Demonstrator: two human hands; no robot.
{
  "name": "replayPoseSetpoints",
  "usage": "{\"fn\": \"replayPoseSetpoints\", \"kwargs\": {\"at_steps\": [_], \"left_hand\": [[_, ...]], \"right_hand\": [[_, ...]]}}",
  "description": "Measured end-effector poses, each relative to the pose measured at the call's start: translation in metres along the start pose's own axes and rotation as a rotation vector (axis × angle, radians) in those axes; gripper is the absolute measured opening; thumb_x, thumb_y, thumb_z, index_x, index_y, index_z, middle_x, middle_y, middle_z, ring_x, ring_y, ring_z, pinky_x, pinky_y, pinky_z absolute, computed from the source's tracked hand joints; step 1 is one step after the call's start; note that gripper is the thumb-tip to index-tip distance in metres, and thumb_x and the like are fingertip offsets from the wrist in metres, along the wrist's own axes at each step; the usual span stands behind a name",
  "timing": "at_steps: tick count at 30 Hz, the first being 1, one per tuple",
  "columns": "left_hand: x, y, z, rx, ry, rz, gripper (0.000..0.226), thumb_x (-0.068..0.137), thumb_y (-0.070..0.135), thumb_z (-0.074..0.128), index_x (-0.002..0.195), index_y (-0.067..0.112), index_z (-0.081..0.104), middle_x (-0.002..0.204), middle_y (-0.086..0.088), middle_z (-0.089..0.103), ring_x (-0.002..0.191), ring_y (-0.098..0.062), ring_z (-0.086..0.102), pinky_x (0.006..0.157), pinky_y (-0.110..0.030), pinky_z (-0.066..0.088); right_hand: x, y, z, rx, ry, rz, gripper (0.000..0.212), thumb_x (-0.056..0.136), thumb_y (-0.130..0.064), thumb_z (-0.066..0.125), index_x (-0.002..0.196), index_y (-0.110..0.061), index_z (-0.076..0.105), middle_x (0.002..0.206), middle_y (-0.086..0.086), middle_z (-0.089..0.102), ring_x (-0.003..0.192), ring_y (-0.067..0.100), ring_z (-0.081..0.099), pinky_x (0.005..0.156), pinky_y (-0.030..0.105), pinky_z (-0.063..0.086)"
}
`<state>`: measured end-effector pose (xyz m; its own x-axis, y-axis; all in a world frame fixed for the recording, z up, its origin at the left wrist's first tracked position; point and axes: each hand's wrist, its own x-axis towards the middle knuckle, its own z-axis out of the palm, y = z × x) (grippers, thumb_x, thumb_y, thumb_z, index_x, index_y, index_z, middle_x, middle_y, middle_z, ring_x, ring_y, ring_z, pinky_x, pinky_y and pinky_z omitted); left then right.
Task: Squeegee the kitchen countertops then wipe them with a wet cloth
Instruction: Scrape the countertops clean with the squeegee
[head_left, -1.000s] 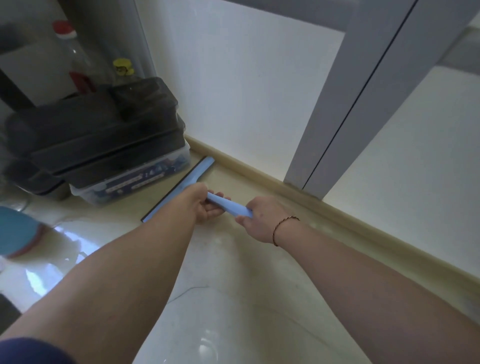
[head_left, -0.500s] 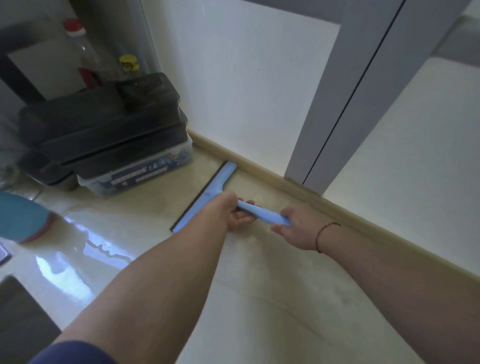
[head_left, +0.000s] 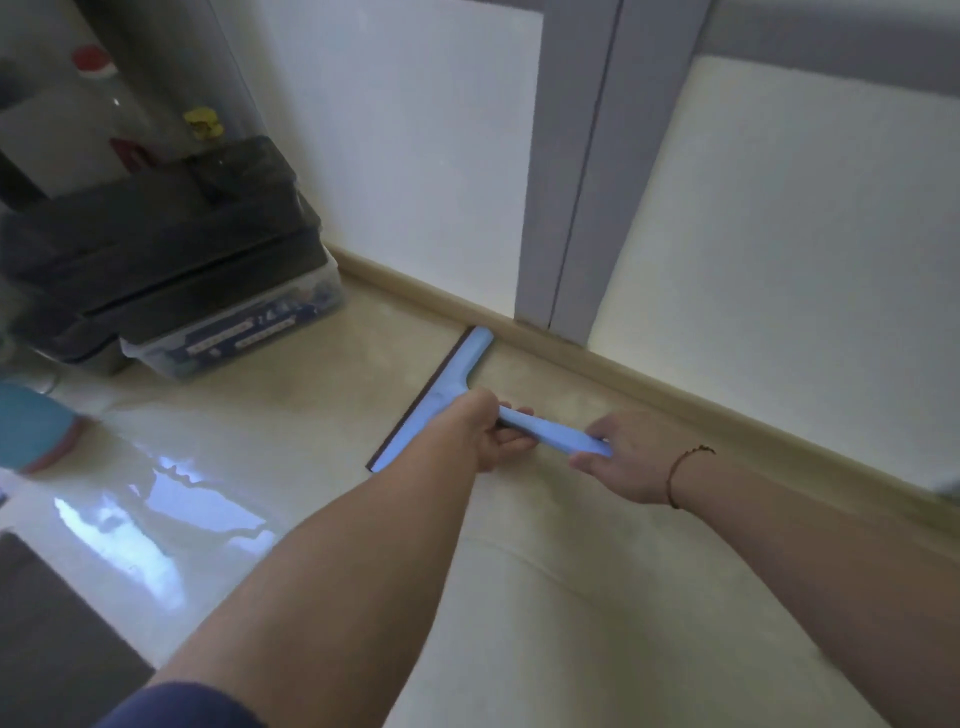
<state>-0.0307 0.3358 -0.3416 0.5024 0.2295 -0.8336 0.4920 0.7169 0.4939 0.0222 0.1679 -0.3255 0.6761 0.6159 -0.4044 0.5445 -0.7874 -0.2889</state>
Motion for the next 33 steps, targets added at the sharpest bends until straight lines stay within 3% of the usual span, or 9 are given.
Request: {"fn": "replayPoseSetpoints", "kwargs": {"at_steps": [6,15,20,22,25,29,33], "left_hand": [[-0.015,-0.056,0.056,-0.003,-0.05,-0.013,0.025,0.103,0.015,0.026,0.086,0.005,0.041,0.082,-0.014,0.058,0.067,-0.026,0.06,0.073,-0.044,0.05],[-0.02,-0.076,0.067,0.047,-0.042,-0.011,0.026,0.104,0.017,0.026,0.091,0.004,0.044,0.087,-0.015,0.06,0.077,-0.029,0.063,0.07,-0.043,0.052],[-0.039,-0.128,0.117,0.043,-0.119,-0.079,0.024,0.101,0.01,0.026,0.115,0.004,0.044,0.088,-0.016,0.06,0.073,-0.028,0.062,0.05,-0.043,0.055],[-0.043,-0.144,0.132,0.053,-0.112,-0.056,0.031,0.1,0.009,0.025,0.126,0.004,0.04,0.087,-0.016,0.061,0.074,-0.028,0.063,0.057,-0.043,0.054],[-0.047,-0.152,0.138,0.078,-0.119,-0.035,0.027,0.1,0.009,0.024,0.121,0.005,0.04,0.088,-0.015,0.06,0.086,-0.03,0.064,0.071,-0.043,0.052],[-0.052,-0.153,0.138,0.103,-0.098,0.002,0.037,0.101,0.01,0.024,0.135,0.004,0.036,0.09,-0.015,0.062,0.084,-0.029,0.064,0.073,-0.043,0.052],[-0.055,-0.166,0.148,0.098,-0.111,-0.03,0.023,0.101,0.01,0.024,0.116,0.005,0.041,0.089,-0.016,0.061,0.08,-0.029,0.064,0.077,-0.045,0.054]], "right_hand": [[-0.051,0.061,-0.004,-0.019,0.014,0.064,0.042,0.092,-0.049,0.054,0.116,-0.016,0.063,0.103,0.002,0.061,0.084,0.016,0.048,0.072,0.024,0.034],[-0.073,0.082,0.004,0.034,0.061,0.018,0.04,0.09,-0.049,0.056,0.108,-0.017,0.069,0.091,0.001,0.06,0.081,0.019,0.054,0.07,0.026,0.039],[-0.126,0.137,-0.004,-0.036,0.043,0.109,0.034,0.09,-0.052,0.054,0.108,-0.026,0.067,0.096,-0.005,0.061,0.083,0.014,0.051,0.069,0.026,0.038],[-0.139,0.153,0.0,-0.069,0.059,0.129,0.037,0.089,-0.057,0.052,0.109,-0.029,0.067,0.098,-0.007,0.062,0.085,0.015,0.052,0.073,0.027,0.04],[-0.144,0.163,0.007,-0.048,0.083,0.117,0.04,0.09,-0.054,0.053,0.117,-0.027,0.065,0.112,-0.002,0.064,0.101,0.019,0.057,0.073,0.023,0.032],[-0.141,0.169,0.01,-0.034,0.118,0.069,0.044,0.089,-0.057,0.052,0.119,-0.027,0.064,0.118,-0.002,0.064,0.105,0.018,0.056,0.076,0.024,0.033],[-0.159,0.182,0.01,-0.054,0.08,0.079,0.043,0.087,-0.059,0.052,0.113,-0.028,0.067,0.114,-0.002,0.065,0.102,0.019,0.059,0.088,0.033,0.045]]}}
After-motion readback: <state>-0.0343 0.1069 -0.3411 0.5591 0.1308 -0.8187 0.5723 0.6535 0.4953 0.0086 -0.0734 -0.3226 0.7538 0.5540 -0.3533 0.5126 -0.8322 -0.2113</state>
